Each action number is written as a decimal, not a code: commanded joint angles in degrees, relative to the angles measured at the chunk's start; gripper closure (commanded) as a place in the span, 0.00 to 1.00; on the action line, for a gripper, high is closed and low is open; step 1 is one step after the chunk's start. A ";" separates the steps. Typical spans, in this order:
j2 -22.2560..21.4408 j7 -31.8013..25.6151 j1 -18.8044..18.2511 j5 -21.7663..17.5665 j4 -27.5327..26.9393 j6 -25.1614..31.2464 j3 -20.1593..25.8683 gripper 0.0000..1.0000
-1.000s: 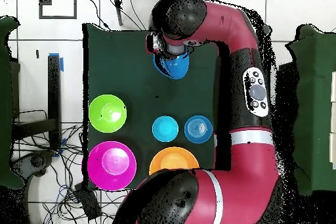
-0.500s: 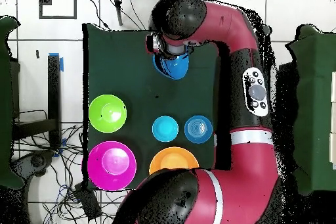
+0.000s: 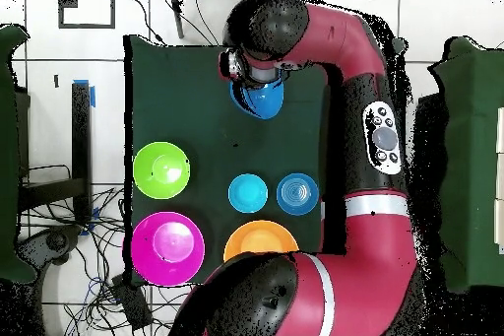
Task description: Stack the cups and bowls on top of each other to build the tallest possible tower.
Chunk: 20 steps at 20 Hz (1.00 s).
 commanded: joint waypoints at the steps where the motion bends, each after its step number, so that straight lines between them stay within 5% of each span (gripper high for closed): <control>1: -0.81 0.67 1.05 -2.01 6.31 -4.82 -1.03 0.00; 20: -0.80 -0.49 1.08 -2.63 6.51 -6.16 -0.87 0.00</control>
